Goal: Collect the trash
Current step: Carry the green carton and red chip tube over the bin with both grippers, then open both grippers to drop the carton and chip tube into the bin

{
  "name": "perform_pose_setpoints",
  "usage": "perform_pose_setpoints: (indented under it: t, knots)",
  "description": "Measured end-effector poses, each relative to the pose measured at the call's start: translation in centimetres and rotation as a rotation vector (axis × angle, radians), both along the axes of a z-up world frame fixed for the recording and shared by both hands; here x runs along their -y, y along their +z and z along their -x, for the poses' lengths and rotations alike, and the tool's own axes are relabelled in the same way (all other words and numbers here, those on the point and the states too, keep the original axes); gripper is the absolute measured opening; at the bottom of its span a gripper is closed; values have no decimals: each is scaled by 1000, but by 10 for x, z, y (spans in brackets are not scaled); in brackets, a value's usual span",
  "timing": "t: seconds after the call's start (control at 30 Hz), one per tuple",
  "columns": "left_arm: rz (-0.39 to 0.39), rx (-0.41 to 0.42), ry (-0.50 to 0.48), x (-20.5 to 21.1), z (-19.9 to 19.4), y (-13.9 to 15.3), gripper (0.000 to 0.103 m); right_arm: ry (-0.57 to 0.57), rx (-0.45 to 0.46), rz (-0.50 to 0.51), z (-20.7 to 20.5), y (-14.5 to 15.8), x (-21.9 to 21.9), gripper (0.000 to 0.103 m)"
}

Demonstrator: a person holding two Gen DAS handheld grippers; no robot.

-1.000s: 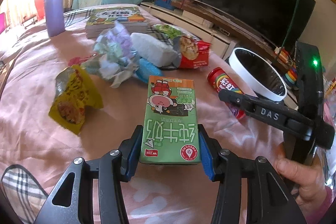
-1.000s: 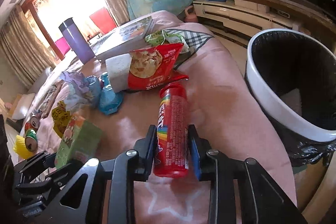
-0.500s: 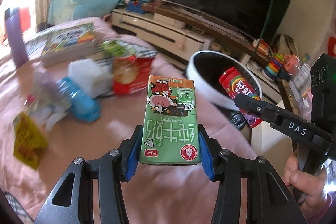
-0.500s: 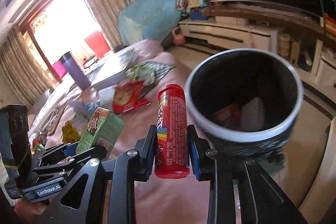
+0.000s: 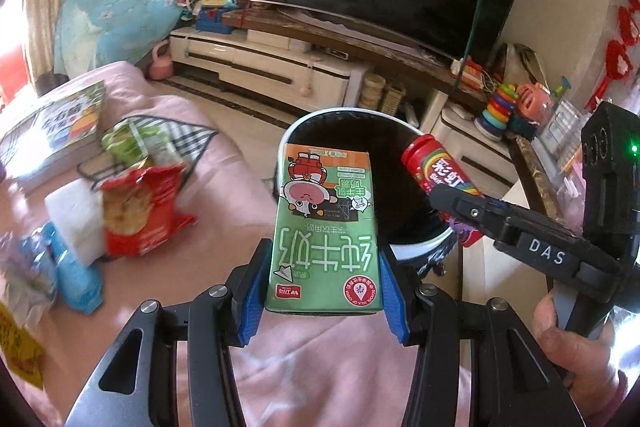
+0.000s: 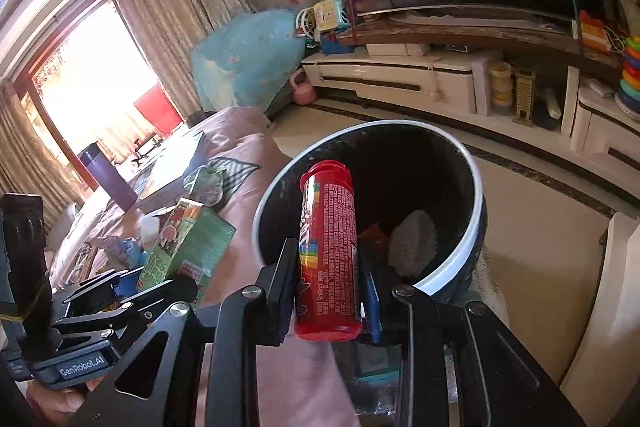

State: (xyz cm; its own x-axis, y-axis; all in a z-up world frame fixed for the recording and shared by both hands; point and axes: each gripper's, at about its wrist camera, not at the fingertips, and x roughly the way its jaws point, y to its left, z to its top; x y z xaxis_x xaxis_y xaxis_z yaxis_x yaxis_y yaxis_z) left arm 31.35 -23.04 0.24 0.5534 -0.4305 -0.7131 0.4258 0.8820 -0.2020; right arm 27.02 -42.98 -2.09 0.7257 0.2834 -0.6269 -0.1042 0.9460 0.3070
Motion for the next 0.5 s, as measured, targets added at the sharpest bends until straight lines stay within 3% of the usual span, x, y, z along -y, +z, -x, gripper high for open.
perform_pose_setpoints:
  t: [0.5]
  knots:
    - [-38, -16, -37, 50, -51, -6, 48, -4, -36, 12, -36, -5, 25, 29]
